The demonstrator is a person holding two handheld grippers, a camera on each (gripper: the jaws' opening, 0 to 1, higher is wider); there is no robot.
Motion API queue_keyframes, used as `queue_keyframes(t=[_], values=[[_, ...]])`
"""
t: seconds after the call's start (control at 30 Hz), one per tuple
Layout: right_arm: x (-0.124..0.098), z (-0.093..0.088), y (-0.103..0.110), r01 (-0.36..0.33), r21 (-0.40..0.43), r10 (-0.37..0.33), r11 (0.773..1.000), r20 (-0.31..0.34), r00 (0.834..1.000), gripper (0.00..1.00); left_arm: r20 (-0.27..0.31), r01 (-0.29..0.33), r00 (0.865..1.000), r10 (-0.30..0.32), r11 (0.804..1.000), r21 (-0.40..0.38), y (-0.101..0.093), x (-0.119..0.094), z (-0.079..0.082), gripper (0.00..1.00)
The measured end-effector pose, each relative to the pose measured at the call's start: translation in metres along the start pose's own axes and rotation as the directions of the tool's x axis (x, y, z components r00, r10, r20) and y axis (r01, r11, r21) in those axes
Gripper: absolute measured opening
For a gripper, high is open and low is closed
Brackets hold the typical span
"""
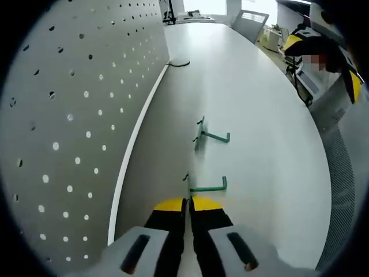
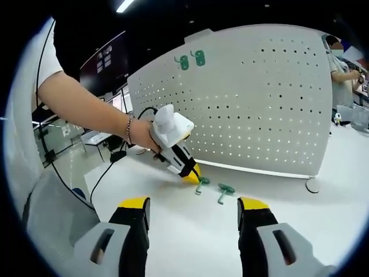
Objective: Insert the hook assembly into the mounting plate slot until the hook locks in place.
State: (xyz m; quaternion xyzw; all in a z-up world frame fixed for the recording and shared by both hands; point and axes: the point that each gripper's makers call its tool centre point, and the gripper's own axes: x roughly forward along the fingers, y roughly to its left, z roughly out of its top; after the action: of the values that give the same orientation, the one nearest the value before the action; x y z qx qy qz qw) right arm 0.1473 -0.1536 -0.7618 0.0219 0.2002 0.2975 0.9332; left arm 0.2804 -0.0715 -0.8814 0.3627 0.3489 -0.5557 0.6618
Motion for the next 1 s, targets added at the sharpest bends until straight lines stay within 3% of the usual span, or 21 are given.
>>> queue_keyframes(t=[0.37, 0.43, 0.53, 0.8, 1.0], values=[[-0.001, 0.0, -0.002, 0.005, 0.0, -0.005, 1.0, -0.001, 1.0, 0.59, 0.008, 0.001, 1.0, -0.001, 1.0, -0.013, 0.0, -0.001, 0.0, 0.03], [-0.001, 0.0, -0.001, 0.004, -0.001, -0.004, 1.0, -0.001, 1.0, 0.59, 0.008, 0.016, 1.0, -0.016, 0.998, -0.054, 0.0, -0.001, 0.0, 0.03], [0.0, 0.0, -0.001, 0.003, -0.001, -0.003, 1.0, -0.002, 1.0, 0.59, 0.013, 0.001, 1.0, -0.001, 1.0, 0.002, -0.001, -0.002, 0.0, 0.03], [0.0, 0.0, -0.001, 0.005, 0.001, -0.005, 1.0, -0.001, 1.0, 0.59, 0.13, -0.027, 0.991, 0.031, 0.999, -0.028, 0.003, -0.012, 0.016, 0.03], [-0.001, 0.002, -0.001, 0.005, 0.005, -0.005, 1.0, 0.004, 1.0, 0.59, 0.177, -0.048, 0.983, 0.052, 0.999, -0.025, -0.001, -0.021, 0.021, 0.03]])
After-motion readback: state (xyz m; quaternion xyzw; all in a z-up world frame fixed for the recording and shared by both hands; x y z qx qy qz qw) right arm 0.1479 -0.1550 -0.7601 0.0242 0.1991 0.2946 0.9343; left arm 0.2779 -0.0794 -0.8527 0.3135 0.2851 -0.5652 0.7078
